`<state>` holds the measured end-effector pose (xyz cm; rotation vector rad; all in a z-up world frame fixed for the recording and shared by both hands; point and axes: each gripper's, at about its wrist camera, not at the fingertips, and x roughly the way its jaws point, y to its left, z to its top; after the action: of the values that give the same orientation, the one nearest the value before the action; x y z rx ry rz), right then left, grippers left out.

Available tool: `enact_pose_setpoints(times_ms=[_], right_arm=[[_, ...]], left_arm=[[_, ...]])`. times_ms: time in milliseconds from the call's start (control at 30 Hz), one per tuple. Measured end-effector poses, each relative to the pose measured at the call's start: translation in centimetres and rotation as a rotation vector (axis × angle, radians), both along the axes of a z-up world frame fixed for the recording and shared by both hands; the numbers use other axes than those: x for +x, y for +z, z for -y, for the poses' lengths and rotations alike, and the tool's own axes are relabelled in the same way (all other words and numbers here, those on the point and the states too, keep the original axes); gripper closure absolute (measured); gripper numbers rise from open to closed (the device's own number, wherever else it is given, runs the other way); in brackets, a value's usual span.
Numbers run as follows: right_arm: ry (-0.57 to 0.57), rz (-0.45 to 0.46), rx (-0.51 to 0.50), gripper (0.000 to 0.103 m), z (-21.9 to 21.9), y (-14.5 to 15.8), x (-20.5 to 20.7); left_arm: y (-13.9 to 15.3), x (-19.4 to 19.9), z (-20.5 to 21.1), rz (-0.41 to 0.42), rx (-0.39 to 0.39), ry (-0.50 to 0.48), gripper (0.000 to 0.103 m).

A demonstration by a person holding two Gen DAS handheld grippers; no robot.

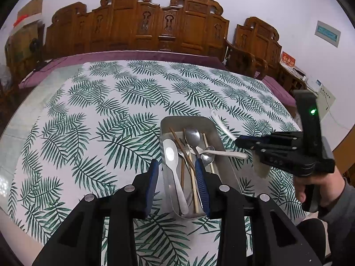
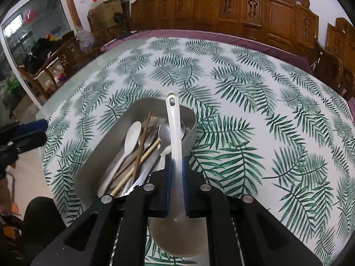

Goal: Organize utensils
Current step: 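Lower the white plastic spoon into the tray and open the right tool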

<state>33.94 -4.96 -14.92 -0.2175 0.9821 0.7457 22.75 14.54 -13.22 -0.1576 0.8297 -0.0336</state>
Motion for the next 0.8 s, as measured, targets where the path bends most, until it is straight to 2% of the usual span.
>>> enact_pose_setpoints(times_ms=[200,433,800], right_arm=[[0.026,-0.037,0.058,0.092,-1.5,-0.1,-1.5],[0.046,-0.049,0.032,0.092,-4.1,-0.7,-2.7],[-0.073,-0.114,0.068,0.092,-5.7,-1.1,0.0]], left_arm=[[0.0,-0.1,0.0,0.004,-0.003,0.000,0.071],[0.4,-0.6,-0.6,0.013,-0.011,0.008,0.071],[0.5,-1.0,-1.5,0.016,-0.012,0.018,0.070]])
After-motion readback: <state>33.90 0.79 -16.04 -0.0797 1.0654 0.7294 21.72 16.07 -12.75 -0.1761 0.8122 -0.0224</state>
